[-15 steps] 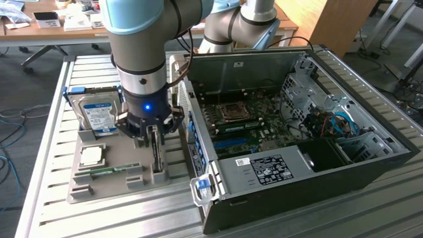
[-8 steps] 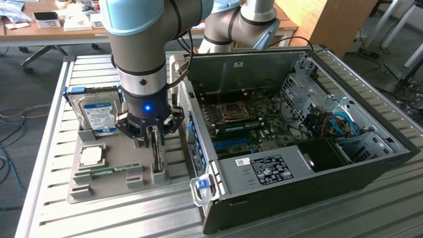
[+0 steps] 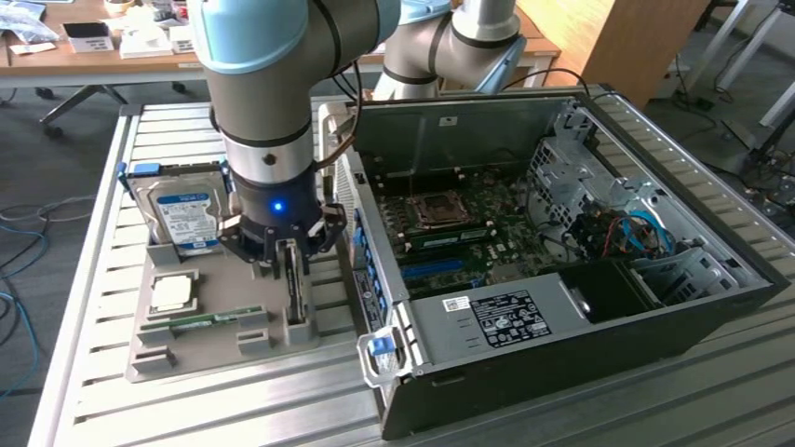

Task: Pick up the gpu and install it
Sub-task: 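Pick up the gpu and move the gpu toward the slot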

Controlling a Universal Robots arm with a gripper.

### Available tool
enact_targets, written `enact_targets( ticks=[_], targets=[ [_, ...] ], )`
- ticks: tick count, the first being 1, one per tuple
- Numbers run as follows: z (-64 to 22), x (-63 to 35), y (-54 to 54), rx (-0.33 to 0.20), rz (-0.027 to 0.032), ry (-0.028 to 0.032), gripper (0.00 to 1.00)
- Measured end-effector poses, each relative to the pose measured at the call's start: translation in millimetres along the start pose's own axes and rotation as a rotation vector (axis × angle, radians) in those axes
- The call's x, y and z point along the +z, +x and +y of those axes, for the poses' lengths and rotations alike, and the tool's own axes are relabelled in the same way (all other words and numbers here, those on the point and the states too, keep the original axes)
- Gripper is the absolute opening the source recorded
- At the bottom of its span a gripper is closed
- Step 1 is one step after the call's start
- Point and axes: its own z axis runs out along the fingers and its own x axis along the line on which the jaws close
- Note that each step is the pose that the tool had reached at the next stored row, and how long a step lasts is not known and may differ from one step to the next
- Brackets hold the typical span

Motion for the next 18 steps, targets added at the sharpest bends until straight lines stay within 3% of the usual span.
enact_targets(
  ticks=[18],
  targets=[
    [-0.1,3.5,-0.5,0.001,0.0000,0.0000,0.41]
  ],
)
